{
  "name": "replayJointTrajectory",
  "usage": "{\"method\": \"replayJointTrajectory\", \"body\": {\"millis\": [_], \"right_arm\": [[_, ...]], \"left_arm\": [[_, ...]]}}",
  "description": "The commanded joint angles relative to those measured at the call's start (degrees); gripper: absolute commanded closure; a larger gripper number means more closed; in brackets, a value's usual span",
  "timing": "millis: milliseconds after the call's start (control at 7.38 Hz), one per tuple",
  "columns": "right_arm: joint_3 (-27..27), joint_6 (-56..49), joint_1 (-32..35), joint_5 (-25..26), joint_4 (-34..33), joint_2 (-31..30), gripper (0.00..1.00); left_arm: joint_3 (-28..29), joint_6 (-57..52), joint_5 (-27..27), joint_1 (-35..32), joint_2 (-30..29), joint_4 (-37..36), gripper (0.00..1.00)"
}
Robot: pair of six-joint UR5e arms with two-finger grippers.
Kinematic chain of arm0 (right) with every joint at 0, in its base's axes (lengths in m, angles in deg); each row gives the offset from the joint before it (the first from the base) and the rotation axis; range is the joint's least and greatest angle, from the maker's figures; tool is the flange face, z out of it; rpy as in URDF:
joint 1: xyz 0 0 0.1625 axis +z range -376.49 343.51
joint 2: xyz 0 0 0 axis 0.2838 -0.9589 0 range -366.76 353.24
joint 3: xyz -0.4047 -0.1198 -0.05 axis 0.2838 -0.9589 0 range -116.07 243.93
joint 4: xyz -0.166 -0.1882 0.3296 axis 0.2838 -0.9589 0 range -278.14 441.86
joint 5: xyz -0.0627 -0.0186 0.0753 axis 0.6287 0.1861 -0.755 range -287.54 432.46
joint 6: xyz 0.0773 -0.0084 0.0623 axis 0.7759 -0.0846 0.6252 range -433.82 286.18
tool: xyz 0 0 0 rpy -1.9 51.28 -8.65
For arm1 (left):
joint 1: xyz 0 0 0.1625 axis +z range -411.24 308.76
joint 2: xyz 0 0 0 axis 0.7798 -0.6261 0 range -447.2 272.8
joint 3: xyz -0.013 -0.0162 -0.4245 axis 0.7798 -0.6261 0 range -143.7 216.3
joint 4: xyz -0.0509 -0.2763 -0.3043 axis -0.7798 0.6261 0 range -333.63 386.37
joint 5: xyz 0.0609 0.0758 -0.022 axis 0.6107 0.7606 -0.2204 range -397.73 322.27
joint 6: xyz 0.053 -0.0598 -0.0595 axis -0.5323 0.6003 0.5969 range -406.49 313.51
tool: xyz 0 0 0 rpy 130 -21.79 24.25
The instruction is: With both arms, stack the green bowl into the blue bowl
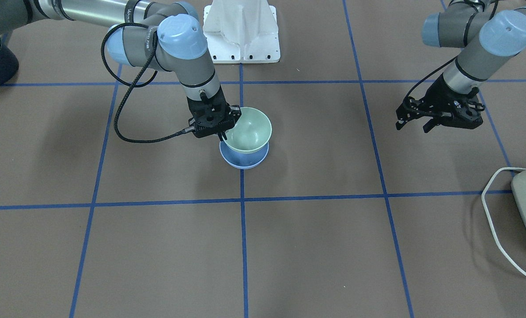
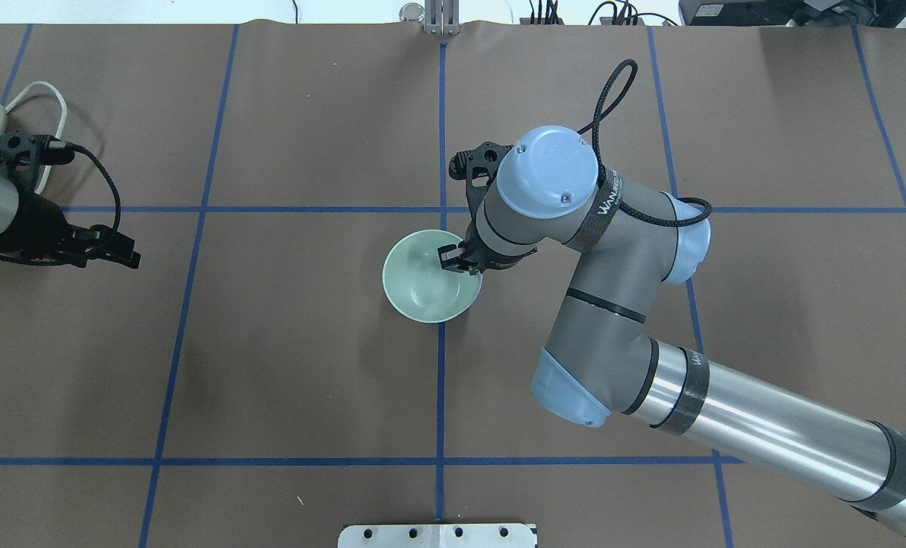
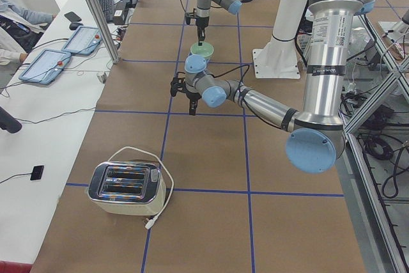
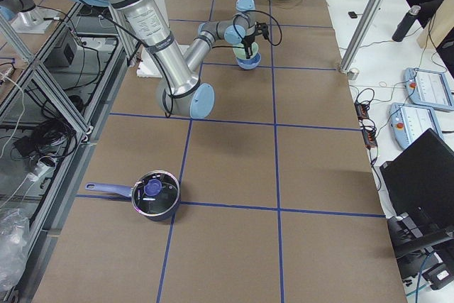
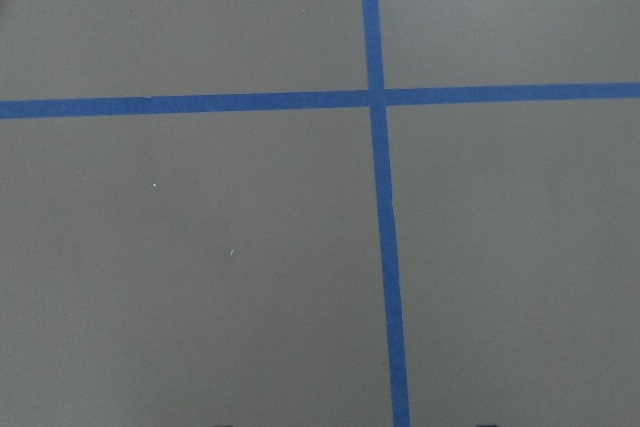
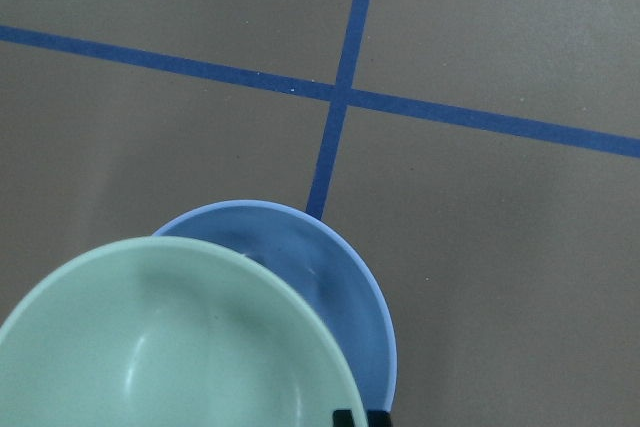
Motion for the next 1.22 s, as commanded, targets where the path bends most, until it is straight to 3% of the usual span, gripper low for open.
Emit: {"method": "replayJointTrajectory", "body": {"millis": [0, 1083], "right_arm": [[-0.4, -0.4, 0.0, 0.3, 0.4, -0.1, 1.00], [-3.1, -0.4, -0.1, 3.3, 2.7, 0.4, 1.00]], "left_arm": [[0.3, 0.0, 0.0, 0.0, 0.0, 0.1, 0.15], [0.8, 0.0, 0.3, 0.3, -0.3, 0.1, 0.15]]}}
